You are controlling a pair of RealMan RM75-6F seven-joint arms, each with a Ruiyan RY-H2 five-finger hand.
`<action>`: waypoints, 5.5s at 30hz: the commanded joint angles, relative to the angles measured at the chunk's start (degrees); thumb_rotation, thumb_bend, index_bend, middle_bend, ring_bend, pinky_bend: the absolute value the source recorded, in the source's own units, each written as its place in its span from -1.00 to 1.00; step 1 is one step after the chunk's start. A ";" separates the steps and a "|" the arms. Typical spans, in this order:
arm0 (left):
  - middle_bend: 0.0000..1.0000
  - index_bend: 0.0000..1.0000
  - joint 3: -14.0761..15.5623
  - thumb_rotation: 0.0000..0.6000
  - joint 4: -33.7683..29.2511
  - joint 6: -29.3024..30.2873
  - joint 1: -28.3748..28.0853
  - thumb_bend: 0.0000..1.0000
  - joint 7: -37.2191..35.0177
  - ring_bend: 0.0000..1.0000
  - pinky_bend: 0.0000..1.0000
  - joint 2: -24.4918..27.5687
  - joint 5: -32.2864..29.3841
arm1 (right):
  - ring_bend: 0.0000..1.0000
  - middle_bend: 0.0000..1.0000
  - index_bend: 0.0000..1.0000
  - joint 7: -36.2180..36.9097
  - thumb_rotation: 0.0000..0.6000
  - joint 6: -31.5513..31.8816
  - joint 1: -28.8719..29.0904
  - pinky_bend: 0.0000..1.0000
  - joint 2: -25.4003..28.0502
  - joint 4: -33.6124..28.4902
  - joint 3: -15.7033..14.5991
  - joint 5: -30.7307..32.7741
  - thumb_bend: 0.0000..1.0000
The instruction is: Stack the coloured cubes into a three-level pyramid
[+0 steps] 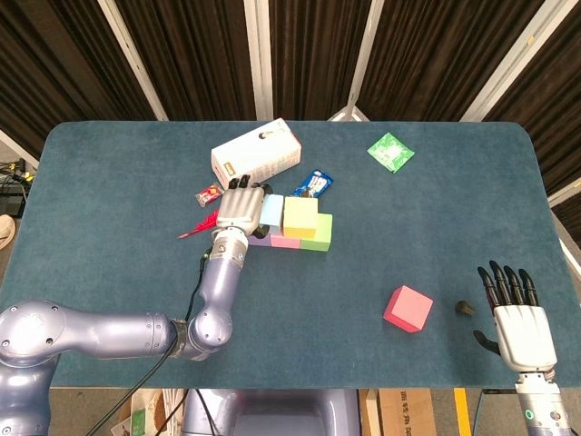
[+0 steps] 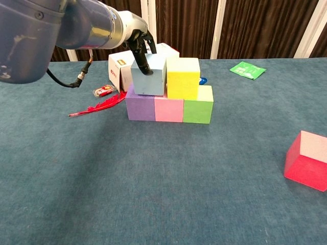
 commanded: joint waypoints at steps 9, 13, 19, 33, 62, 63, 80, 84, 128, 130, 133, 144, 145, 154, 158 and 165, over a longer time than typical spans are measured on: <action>-0.61 -0.54 -0.44 1.00 -0.07 0.01 0.02 -0.22 0.54 -1.00 -1.00 -0.35 0.07 | -1.00 -1.00 -1.00 -0.19 1.00 -0.10 0.03 -1.00 -0.07 -0.06 0.07 0.25 -0.82; -0.63 -0.55 -0.57 1.00 0.04 0.27 0.07 -0.22 0.69 -1.00 -1.00 -0.55 0.09 | -1.00 -1.00 -1.00 -0.14 1.00 -0.11 0.03 -1.00 -0.07 -0.05 0.12 0.37 -0.82; -0.67 -0.59 -0.61 1.00 0.19 0.46 0.10 -0.22 1.21 -1.00 -1.00 -0.82 -0.09 | -1.00 -1.00 -1.00 -0.17 1.00 -0.04 -0.03 -1.00 -0.01 -0.15 0.16 0.50 -0.82; -0.94 -0.74 -1.07 1.00 -0.86 0.20 0.39 -0.23 2.11 -1.00 -1.00 -0.53 -0.67 | -1.00 -1.00 -1.00 -0.15 1.00 0.05 -0.05 -1.00 0.02 -0.15 0.33 0.80 -0.82; -1.00 -0.88 5.99 1.00 -42.41 3.30 43.81 -0.24 -33.45 -1.00 -1.00 44.08 54.69 | -1.00 -1.00 -1.00 8.47 1.00 -7.95 0.93 -1.00 4.57 -10.89 0.73 9.44 -0.82; -1.00 -0.88 7.58 1.00 -41.65 3.63 46.21 -0.24 -36.38 -1.00 -1.00 45.02 58.79 | -1.00 -1.00 -1.00 8.01 1.00 -8.42 1.10 -1.00 5.09 -12.32 0.69 9.91 -0.82; -0.96 -0.86 23.52 1.00 -26.22 14.93 64.23 -0.24 -49.64 -1.00 -1.00 42.90 85.79 | -1.00 -1.00 -1.00 -10.78 1.00 -11.84 7.50 -1.00 0.21 -27.69 1.71 23.62 -0.82; -0.93 -0.85 25.55 1.00 -23.90 17.62 66.93 -0.23 -48.72 -1.00 -1.00 41.18 87.87 | -1.00 -0.99 -1.00 -17.12 1.00 -9.33 9.80 -1.00 -4.26 -26.56 3.35 26.16 -0.82; -0.90 -0.78 23.47 1.00 -13.65 20.62 71.28 -0.20 -45.90 -1.00 -1.00 30.83 82.87 | -1.00 -0.63 -0.81 -35.00 1.00 5.02 18.55 -1.00 -16.27 -26.34 7.43 39.91 -0.82; -0.90 -0.78 23.44 1.00 -13.61 20.48 71.29 -0.20 -46.18 -1.00 -1.00 31.04 82.82 | -1.00 -0.63 -0.81 -35.72 1.00 5.79 18.68 -1.00 -16.95 -26.92 7.32 40.87 -0.82; -0.90 -0.78 23.30 1.00 -13.60 20.47 71.37 -0.20 -46.65 -1.00 -1.00 31.28 82.68 | -1.00 -0.63 -0.81 -36.62 1.00 7.15 18.84 -1.00 -18.15 -27.55 7.30 42.23 -0.82; -0.91 -0.78 23.00 1.00 -13.72 20.50 71.64 -0.21 -47.08 -1.00 -1.00 31.64 82.32 | -0.99 -0.63 -0.80 -36.89 1.00 9.12 19.42 -1.00 -21.47 -23.91 7.63 45.33 -0.82; -0.91 -0.78 22.96 1.00 -13.77 20.64 71.73 -0.21 -47.04 -1.00 -1.00 31.64 82.31 | -0.99 -0.63 -0.80 -36.84 1.00 9.26 19.44 -1.00 -21.61 -23.42 7.63 45.40 -0.82; -0.91 -0.77 22.94 1.00 -14.06 20.14 71.72 -0.21 -46.38 -1.00 -1.00 31.50 81.93 | -0.96 -0.59 -0.76 -36.31 1.00 9.14 19.37 -1.00 -22.06 -21.32 7.50 47.01 -0.82; -0.91 -0.77 22.76 1.00 -14.02 19.96 71.66 -0.20 -45.99 -1.00 -1.00 31.37 81.50 | -0.95 -0.58 -0.72 -35.92 1.00 9.22 19.11 -1.00 -21.78 -21.10 7.27 47.15 -0.82; -0.91 -0.76 22.60 1.00 -14.13 19.80 71.63 -0.20 -45.63 -1.00 -1.00 31.18 81.23 | -0.90 -0.53 -0.64 -34.94 1.00 8.28 18.90 -1.00 -20.98 -20.97 6.77 47.43 -0.82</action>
